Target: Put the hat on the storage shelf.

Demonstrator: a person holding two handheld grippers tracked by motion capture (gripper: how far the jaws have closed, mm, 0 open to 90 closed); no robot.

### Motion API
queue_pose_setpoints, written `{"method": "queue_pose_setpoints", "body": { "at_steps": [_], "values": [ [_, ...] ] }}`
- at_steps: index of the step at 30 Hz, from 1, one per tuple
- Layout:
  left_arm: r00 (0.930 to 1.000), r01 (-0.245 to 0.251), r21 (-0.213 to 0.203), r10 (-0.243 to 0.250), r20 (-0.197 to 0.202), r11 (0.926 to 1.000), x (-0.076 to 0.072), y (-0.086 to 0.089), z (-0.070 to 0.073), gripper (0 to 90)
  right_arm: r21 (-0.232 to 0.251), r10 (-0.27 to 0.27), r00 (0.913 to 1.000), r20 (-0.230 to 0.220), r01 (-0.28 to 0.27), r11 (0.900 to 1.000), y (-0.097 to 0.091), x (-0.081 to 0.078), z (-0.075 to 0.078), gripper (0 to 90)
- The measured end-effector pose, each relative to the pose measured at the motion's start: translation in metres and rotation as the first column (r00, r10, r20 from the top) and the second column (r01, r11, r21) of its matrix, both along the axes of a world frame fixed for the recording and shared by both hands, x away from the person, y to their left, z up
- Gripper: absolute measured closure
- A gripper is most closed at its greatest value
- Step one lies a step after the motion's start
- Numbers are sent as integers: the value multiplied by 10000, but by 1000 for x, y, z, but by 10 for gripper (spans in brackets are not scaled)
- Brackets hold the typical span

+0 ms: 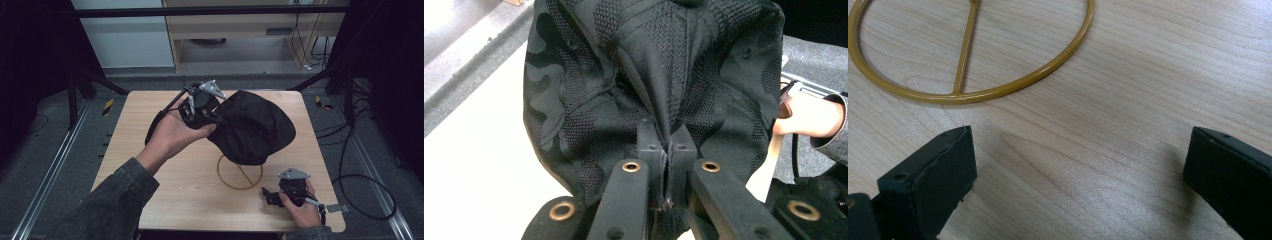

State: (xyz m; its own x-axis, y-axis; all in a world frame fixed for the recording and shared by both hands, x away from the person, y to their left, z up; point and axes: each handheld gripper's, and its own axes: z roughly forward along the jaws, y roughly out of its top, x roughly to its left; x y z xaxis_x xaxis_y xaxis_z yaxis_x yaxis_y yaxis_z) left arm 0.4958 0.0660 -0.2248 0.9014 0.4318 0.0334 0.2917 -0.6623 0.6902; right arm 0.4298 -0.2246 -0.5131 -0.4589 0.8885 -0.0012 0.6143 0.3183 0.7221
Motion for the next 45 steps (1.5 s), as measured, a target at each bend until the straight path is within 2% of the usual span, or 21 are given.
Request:
{"method": "queue_pose_setpoints", "body": {
  "at_steps": [16,20,28,37,45],
  "values": [
    [9996,-13,165,18,-275,9999,1,0,-16,876,-21,7,10000,14,-7,10000,0,0,0,8],
    [9995,-44,104,47,-301,9999,2,1,-20,876,-20,6,10000,13,-6,10000,0,0,0,8],
    [9999,39,33,-39,-99,10000,2,3,-24,875,-24,10,10000,11,-10,10000,0,0,0,8],
    [9999,-55,-454,50,-113,9990,4,6,-26,838,-25,5,10000,2,-5,10000,0,0,0,8],
    [9998,-189,-429,186,-69,9989,7,2,-27,802,-24,8,10000,15,-8,10000,0,0,0,8]
  ]
}}
